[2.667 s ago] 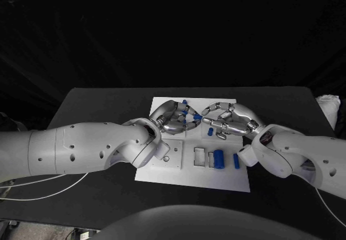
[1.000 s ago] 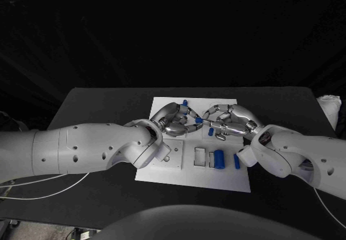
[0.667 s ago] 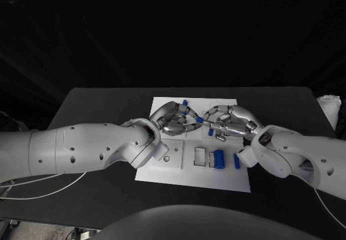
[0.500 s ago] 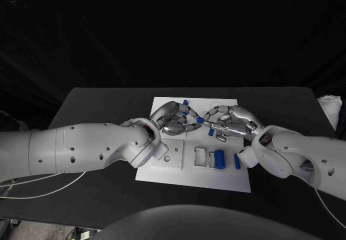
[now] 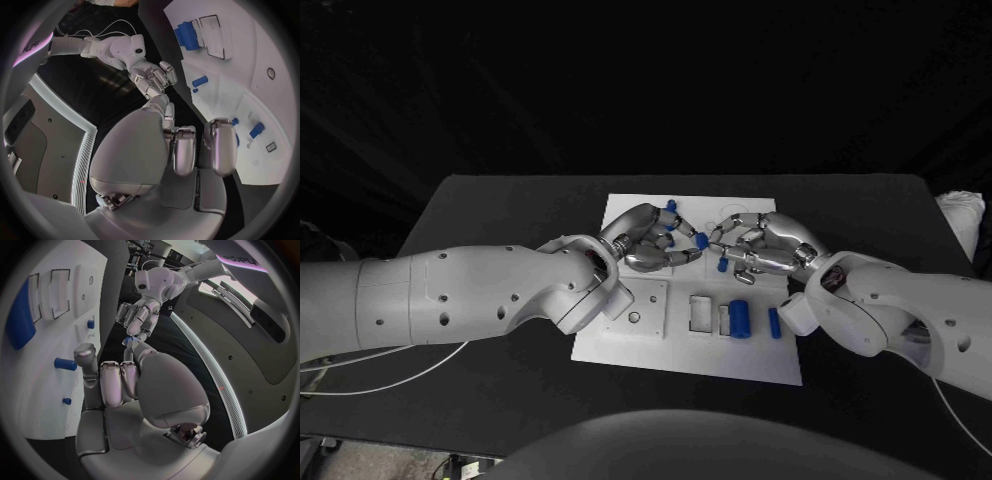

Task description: Assemble the parts on the task board

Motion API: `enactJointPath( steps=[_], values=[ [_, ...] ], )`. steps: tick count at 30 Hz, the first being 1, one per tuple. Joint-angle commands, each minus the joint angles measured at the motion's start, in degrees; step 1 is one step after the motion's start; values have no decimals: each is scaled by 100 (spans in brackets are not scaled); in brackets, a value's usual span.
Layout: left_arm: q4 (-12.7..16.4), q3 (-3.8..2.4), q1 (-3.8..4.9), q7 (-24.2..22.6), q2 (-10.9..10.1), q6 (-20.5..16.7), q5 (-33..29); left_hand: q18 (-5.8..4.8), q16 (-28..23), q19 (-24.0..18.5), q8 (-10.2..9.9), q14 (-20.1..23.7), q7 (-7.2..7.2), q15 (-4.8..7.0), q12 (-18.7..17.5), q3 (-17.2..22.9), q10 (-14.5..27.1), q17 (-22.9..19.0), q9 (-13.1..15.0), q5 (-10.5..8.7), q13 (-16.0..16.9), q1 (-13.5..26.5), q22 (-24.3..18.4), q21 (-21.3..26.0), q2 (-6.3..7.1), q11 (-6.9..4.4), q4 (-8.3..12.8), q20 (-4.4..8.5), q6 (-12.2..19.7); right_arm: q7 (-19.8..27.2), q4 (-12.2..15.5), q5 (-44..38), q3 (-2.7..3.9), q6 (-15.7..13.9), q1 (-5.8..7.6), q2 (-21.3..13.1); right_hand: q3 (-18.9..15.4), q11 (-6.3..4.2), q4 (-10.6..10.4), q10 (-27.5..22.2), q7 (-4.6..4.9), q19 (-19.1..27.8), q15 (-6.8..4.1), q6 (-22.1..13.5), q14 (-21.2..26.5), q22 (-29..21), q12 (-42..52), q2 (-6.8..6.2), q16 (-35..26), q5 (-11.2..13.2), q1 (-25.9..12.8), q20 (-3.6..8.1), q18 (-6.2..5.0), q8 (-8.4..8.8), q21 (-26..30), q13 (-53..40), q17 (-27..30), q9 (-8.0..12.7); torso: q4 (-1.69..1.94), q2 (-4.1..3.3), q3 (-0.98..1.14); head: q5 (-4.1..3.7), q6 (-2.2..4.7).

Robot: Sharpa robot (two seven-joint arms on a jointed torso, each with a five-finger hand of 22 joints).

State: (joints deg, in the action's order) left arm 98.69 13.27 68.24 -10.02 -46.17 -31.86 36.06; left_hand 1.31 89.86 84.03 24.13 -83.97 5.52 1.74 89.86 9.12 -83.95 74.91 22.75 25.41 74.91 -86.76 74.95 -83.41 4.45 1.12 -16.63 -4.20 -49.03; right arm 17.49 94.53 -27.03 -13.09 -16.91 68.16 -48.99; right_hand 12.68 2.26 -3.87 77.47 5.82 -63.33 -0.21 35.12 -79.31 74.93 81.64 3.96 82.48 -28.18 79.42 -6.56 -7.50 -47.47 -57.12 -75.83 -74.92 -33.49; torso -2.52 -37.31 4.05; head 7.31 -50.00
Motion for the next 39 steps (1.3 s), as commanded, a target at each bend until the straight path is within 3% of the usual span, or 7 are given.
enactJointPath(
  steps=[1,8,17,25,31,32,39],
  values=[
    [0,-4,3,89,-2,251,103,51,14,61,-62,-603,55,-38,14,-62,-605,1509,-59,-26,1509,52,1260,43,32,44,-5,-64,-2,23,-1,24,-1,109,-6,-5,37,-3,-15,-16,15,43,7,36,48,549,-17,-17,-20,12,18,15,32,-32,17,133,-317,8,0,2,1,-9,0],
    [-25,-4,3,206,-20,181,270,61,14,34,-178,-603,88,-67,14,-185,-605,1509,-203,-79,1509,205,1248,81,16,76,-11,-99,25,24,-1,30,-1,124,-7,-16,40,-3,-17,-16,14,47,9,37,49,549,-16,-20,-20,24,16,14,32,-32,18,132,-317,8,3,-1,0,-4,0],
    [-99,-4,3,526,-50,-91,923,58,14,63,-189,-603,91,-52,14,-499,-605,1509,-333,-571,1509,606,1256,56,-12,60,-13,-99,140,19,-9,30,-1,178,-8,-20,48,-3,-14,-14,14,49,10,37,49,550,-15,-25,-20,47,20,13,33,-32,16,129,-320,8,5,1,-1,7,0],
    [-157,-4,4,828,-111,-138,1228,57,14,73,-20,-603,51,-48,14,-435,-605,1509,-347,-329,1509,260,1259,50,-126,52,33,-97,-10,-20,-14,-56,-1,108,-9,-97,75,11,5,-8,31,79,13,15,32,544,-9,-42,-5,98,41,9,28,18,38,120,-343,41,1,0,0,15,0],
    [-97,-4,8,750,-207,-284,1799,30,14,161,109,-603,0,-8,14,-367,-605,1509,-370,-261,1509,-70,1296,-59,-162,4,37,-62,-130,-185,43,-828,-1,-129,11,-301,101,107,20,51,150,60,65,-6,-86,539,53,-140,81,544,7,-35,25,674,3,52,-451,534,4,-1,-1,46,0],
    [-82,-4,10,734,-224,-308,1936,19,14,192,122,-603,-10,0,14,-348,-605,1509,-378,-325,1509,-115,1310,-100,-169,-4,34,-57,-150,-239,63,-1134,-1,-174,21,-352,113,123,59,105,134,-52,41,228,-182,564,89,-198,147,652,16,-41,35,974,-115,7,-531,796,3,-2,-2,51,0],
    [5,-5,24,699,-320,-361,2751,-19,14,301,152,-603,-31,24,14,-251,-605,1509,-435,-565,1509,-255,1359,-245,-160,-27,11,-31,-201,-715,314,-3983,0,-360,135,-673,71,-194,207,520,-103,-745,-163,837,-870,768,316,-496,617,1025,63,136,175,2104,-890,-404,-1272,1564,-3,4,-1,67,0]
  ],
)
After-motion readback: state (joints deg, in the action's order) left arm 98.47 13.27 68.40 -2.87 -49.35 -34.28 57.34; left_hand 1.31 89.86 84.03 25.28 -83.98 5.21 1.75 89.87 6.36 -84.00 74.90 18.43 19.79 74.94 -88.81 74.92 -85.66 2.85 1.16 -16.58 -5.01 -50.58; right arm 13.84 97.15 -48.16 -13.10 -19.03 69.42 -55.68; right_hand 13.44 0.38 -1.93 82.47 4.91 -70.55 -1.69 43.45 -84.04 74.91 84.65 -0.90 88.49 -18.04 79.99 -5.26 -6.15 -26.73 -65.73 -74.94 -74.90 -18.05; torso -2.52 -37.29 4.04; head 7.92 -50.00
